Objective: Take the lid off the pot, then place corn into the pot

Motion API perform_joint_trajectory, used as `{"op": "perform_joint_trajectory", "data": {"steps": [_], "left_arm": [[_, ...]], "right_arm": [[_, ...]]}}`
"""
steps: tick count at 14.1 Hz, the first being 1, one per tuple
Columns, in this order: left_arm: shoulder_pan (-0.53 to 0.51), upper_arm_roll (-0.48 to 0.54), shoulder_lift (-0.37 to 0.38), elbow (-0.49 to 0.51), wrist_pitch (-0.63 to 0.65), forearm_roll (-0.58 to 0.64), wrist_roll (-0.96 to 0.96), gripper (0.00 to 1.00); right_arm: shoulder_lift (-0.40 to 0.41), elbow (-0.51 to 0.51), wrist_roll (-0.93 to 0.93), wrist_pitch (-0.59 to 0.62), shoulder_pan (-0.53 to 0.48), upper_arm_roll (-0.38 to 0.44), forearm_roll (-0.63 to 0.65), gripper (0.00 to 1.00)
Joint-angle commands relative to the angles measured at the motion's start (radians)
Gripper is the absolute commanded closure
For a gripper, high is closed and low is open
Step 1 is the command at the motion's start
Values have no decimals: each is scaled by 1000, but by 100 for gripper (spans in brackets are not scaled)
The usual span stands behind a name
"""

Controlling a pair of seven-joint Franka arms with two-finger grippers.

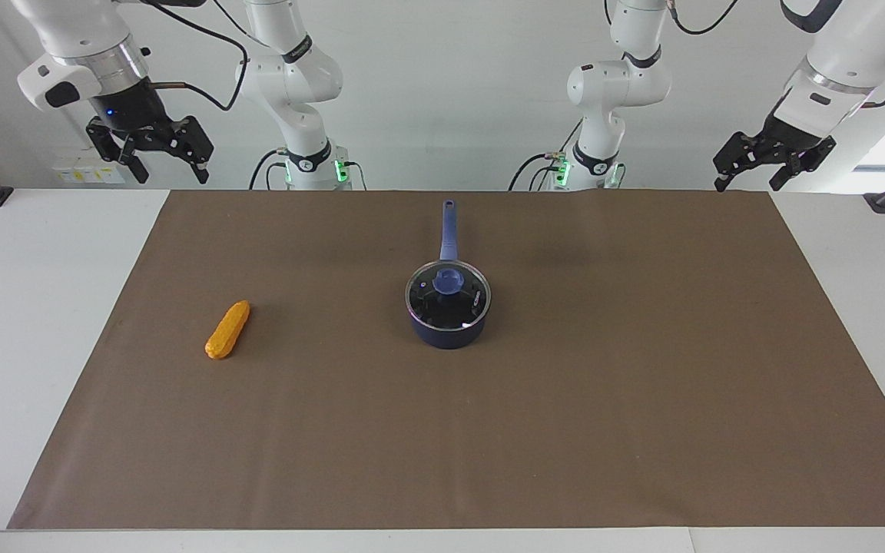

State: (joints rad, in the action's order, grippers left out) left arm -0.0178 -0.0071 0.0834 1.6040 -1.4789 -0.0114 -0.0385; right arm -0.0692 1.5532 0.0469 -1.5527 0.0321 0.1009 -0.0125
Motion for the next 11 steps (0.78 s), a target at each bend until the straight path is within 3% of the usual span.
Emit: {"op": "perform_joint_trajectory", "data": {"steps": [1, 11], "left_arm": [[13, 9, 16, 7, 9, 16, -9, 0], [15, 9, 12, -1, 17, 13, -1, 0]], "right_arm": [[6, -10, -16, -14, 2, -13, 23, 0], [5, -4, -16, -10, 2, -13, 11, 0]]}}
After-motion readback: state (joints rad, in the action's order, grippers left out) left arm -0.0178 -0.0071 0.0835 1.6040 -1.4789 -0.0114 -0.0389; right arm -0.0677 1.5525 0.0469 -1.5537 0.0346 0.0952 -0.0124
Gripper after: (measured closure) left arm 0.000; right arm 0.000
